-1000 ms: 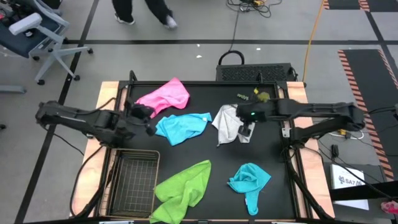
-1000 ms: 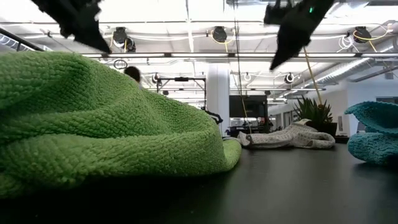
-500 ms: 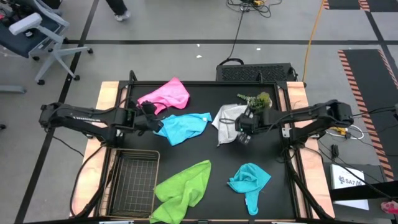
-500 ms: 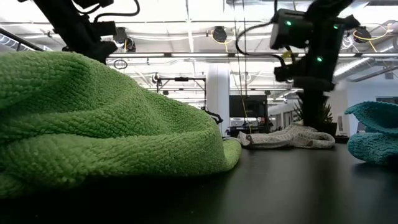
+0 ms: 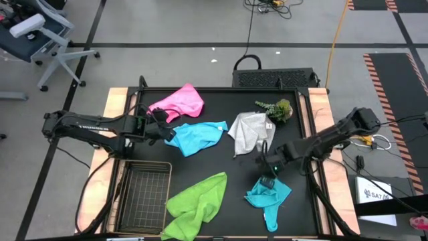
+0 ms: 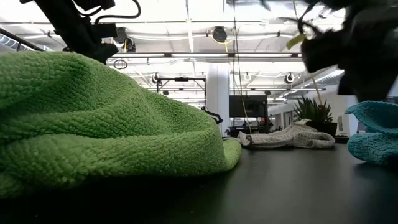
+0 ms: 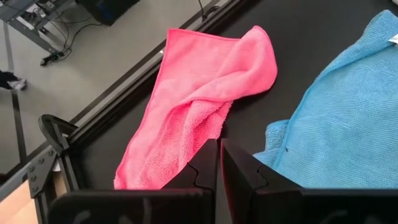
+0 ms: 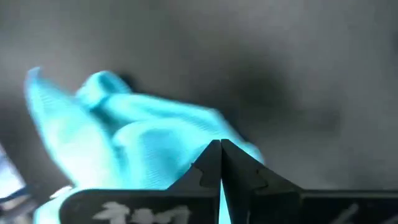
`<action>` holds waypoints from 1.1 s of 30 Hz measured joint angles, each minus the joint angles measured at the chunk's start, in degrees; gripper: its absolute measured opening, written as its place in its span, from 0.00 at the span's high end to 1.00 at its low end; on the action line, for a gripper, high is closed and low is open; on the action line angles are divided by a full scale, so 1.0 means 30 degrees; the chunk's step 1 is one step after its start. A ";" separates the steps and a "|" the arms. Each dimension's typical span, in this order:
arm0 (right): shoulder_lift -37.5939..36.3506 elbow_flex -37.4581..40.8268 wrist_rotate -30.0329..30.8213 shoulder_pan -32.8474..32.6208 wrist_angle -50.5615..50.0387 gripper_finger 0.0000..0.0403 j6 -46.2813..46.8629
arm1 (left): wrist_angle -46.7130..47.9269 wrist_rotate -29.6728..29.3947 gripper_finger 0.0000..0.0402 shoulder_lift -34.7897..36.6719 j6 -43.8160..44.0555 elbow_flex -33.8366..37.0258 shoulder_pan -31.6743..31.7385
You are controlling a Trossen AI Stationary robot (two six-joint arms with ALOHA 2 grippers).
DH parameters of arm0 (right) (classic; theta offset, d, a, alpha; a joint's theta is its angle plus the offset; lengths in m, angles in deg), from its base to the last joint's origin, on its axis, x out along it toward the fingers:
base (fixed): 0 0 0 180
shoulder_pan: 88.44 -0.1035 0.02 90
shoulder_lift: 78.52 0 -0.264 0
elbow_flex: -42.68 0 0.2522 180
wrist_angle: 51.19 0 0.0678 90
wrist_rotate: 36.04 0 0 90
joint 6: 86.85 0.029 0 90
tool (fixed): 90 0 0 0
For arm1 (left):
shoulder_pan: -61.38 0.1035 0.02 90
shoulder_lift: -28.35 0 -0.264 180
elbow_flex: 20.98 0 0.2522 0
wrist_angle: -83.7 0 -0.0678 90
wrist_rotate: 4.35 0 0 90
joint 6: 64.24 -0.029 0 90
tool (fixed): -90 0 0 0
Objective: Fold microfiber towels
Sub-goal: Adjust the microfiber cloths
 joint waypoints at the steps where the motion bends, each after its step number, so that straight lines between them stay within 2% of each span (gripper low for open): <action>1: 0.0000 0.0000 0.0165 -0.0473 0.0333 1.00 0.0712 | -0.0007 0.0170 0.94 0.0000 -0.0004 0.0000 0.0000; 5: 0.0235 0.0019 0.2382 -0.2186 0.2042 1.00 0.2966 | -0.0007 0.0591 0.94 0.0000 0.0015 0.0000 0.0000; 8: 0.1173 0.0189 0.3311 -0.2930 0.3327 1.00 0.3495 | 0.0000 0.0739 0.94 0.0000 0.0015 0.0000 0.0000; 10: 0.2282 0.0203 0.3315 -0.3130 0.4237 1.00 0.3562 | -0.0007 0.0743 0.94 0.0000 -0.0002 0.0000 0.0000; 16: 0.5209 0.0105 0.1385 -0.3339 0.5354 1.00 0.4115 | 0.0000 0.0810 0.94 0.0000 -0.0066 0.0007 0.0000; 21: 0.5725 0.0103 0.0126 -0.3827 0.3361 1.00 0.4973 | 0.0029 0.1414 0.94 0.0000 -0.0073 0.0007 0.0000; 26: 0.4833 0.0147 -0.0292 -0.4361 -0.1253 1.00 0.5393 | 0.0029 0.1560 0.94 0.0000 -0.0081 0.0007 0.0000; 30: 0.3652 0.0182 0.0944 -0.4274 -0.4211 1.00 0.5382 | -0.0041 0.1557 0.94 0.0000 -0.0131 0.0007 0.0105; 33: 0.2368 0.0319 0.2690 -0.4048 -0.4165 1.00 0.5233 | -0.0393 0.1569 0.94 0.0000 -0.0464 0.0008 0.0414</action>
